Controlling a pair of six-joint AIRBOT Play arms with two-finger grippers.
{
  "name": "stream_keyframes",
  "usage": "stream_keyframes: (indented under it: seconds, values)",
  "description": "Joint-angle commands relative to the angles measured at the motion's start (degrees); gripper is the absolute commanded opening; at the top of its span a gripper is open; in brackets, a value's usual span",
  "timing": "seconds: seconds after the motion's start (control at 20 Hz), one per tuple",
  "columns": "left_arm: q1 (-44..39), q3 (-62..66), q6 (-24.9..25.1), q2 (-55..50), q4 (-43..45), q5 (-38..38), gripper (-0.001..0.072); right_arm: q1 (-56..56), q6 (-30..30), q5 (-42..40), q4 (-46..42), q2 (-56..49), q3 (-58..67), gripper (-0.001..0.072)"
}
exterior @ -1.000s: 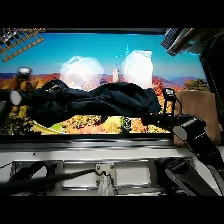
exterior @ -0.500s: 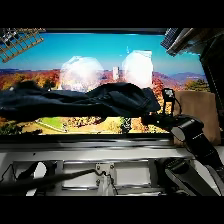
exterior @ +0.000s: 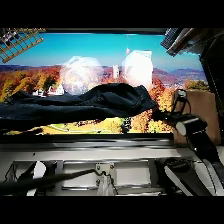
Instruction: Fold the clothes and pants, and hang the long-sleeved shirts on hangers.
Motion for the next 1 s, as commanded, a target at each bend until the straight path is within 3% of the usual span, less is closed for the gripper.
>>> stream_keyframes:
  seconds: [0.0,0.1,0.2,0.3,0.45,0.95]
  values:
    - [0.3,-0.2,-0.3,-1.7,-0.1,2.4,0.0016,-11.3,-15.7,-4.2,21.5,-5.2,-0.1,0.0476]
    - [0.3,-0.2,-0.3,-2.5,-0.1,3.9,0.0016,-12.6,-25.2,-6.4,34.1,-10.6,0.5,0.0479]
    - [0.3,-0.2,-0.3,-2.9,-0.1,5.6,0.0016,-12.0,-30.7,-6.4,40.7,-16.6,3.9,0.0498]
    - [0.3,-0.2,-0.3,-3.3,-0.1,6.3,0.0016,-12.4,-30.1,-7.6,39.6,-22.6,8.6,0.0513]
    - [0.3,-0.2,-0.3,-4.0,-0.3,6.4,0.0016,-14.8,-22.2,-8.9,36.3,-29.5,13.4,0.0468]
    - [-0.6,-0.2,-0.3,-6.9,-0.3,9.8,0.0016,-15.3,-19.5,-1.0,30.0,-31.2,14.3,0.0498]
